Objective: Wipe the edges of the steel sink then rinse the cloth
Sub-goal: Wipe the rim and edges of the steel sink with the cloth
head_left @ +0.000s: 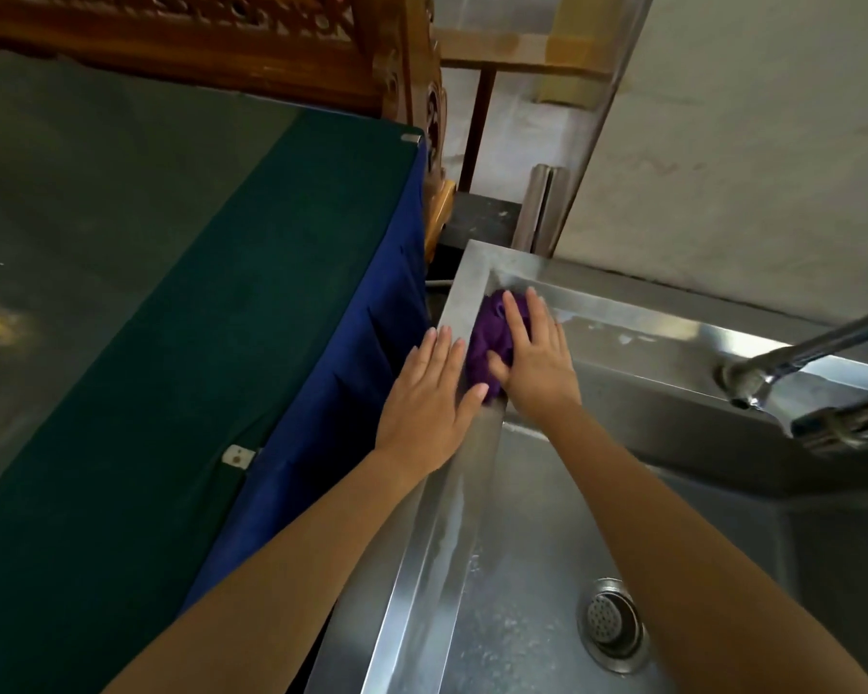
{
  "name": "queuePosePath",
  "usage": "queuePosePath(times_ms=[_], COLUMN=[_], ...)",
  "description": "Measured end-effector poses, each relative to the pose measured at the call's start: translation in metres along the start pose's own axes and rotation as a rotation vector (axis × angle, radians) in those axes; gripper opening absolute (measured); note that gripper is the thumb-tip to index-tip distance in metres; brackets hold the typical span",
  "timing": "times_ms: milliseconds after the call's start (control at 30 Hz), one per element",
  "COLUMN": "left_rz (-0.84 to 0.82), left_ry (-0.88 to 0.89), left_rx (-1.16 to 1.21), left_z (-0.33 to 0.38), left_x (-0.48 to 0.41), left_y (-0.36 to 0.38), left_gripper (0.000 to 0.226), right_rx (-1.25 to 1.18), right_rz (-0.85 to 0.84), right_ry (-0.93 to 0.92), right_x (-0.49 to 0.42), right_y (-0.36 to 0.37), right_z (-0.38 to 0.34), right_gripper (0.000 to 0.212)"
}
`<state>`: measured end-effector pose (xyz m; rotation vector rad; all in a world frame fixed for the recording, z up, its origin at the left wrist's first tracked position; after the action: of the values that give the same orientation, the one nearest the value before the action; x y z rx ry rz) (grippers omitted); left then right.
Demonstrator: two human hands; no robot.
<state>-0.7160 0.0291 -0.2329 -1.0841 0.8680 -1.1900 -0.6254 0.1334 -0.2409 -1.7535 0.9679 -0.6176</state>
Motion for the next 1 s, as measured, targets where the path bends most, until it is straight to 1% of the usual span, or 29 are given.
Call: queuePosePath(times_ms=[100,167,300,367,433,567,600,667,700,800,933,1000], left_rz=[0.015,0.015,0.014,0.008,0.016,0.013,0.016,0.019,0.021,0.025,0.034,0.038], left_ry=[0.001,-0.002,0.000,0.004,0.008,0.017,0.018,0.019,0.017,0.014,0.008,0.004], left_rx=[-0.080,-0.088,-0.099,-0.111,-0.129,-0.134,-0.124,-0.105,-0.102,-0.113,-0.120,-0.115], left_z=[0.002,0.001,0.003,0.003,0.004,0.005,0.005,0.005,0.004,0.005,0.005,0.005], left_x=[0.001,0.000,0.001,0.002,0.002,0.003,0.002,0.002,0.002,0.002,0.003,0.003], left_y=[0.001,0.002,0.002,0.001,-0.001,0.000,0.001,0.001,0.001,0.001,-0.001,-0.002], left_gripper=[0.073,0.073,0.072,0.073,0.076,0.076,0.076,0.076,0.076,0.076,0.077,0.076], right_rx=[0.002,-0.055,-0.123,-0.109,-0.108,-0.171,-0.179,-0.191,-0.192,-0.198,-0.201,-0.189], right_rz=[0.018,0.042,0.099,0.134,0.190,0.405,0.436,0.424,0.405,0.368,0.284,0.247], right_ry=[0.034,0.042,-0.064,-0.048,0.064,0.430,0.526,0.684,0.716,0.673,0.447,0.385], right_x=[-0.016,-0.015,0.007,0.019,0.028,0.048,0.052,0.053,0.050,0.038,0.016,0.006], right_y=[-0.006,-0.007,-0.014,-0.019,-0.027,-0.060,-0.065,-0.065,-0.062,-0.050,-0.029,-0.022], right_z=[-0.001,-0.005,-0.005,0.004,0.023,0.092,0.107,0.125,0.126,0.108,0.058,0.038], right_gripper=[0.068,0.065,0.059,0.058,0.057,0.057,0.058,0.061,0.063,0.067,0.063,0.061])
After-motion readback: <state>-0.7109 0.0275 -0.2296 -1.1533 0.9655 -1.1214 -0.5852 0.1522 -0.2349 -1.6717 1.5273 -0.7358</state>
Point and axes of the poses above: each hand's wrist, its own x-axis away from the middle knuckle, its own y-axis out of the palm, z = x × y, the point moved 8 cm from there along -x, towards the middle knuckle, and after that the axes turned 1 degree about -z, right-handed, at the moved point
